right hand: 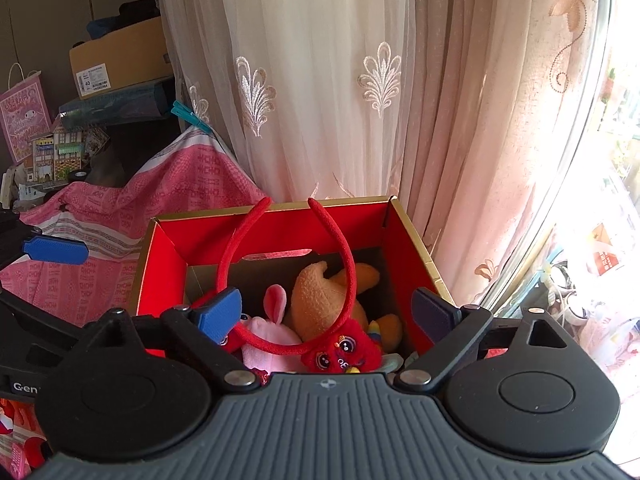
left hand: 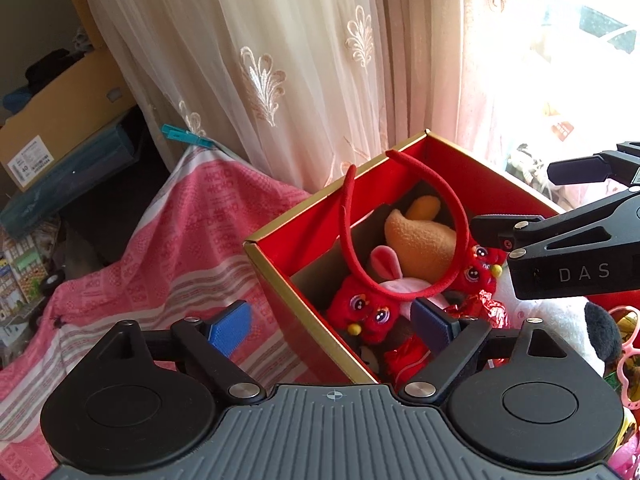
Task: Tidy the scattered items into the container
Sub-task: 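Withdraw both grippers from the box back over the toys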
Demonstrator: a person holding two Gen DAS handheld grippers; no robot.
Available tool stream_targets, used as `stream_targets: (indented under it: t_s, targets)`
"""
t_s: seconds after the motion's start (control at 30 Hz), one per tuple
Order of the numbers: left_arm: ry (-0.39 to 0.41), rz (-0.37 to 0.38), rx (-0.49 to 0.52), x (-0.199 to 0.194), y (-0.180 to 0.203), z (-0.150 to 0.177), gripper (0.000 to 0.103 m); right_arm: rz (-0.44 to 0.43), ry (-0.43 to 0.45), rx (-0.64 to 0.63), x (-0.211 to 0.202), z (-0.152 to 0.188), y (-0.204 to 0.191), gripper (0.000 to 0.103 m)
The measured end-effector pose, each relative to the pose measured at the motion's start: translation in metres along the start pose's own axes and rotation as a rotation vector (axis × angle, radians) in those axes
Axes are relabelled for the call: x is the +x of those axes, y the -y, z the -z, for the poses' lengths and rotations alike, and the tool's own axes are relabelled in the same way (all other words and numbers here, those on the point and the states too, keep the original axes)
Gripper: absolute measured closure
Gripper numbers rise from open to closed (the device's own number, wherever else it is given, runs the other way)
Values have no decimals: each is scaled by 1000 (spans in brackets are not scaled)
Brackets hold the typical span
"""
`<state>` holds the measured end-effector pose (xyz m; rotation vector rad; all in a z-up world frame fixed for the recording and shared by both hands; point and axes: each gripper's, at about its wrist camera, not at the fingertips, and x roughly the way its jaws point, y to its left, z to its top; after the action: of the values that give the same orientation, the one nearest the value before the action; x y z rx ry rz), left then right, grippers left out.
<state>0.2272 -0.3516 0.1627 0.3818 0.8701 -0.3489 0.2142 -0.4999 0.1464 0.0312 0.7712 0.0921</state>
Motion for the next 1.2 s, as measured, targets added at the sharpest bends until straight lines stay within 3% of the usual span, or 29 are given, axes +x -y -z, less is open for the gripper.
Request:
stream_targets:
  t_s: [0.53,0.8,1.2]
  targets:
    - [-28,-7,21,-24,-32,60,8,-44,-3,-64,-25,18,-71,8]
    - [-74,-3,7,-37,-73,137,8,-149,-4,-75,-49,37,-118,7]
    - [-217,-24,-99,-34,-129,262,8,-289,-108,-153,-45,104,-213,7]
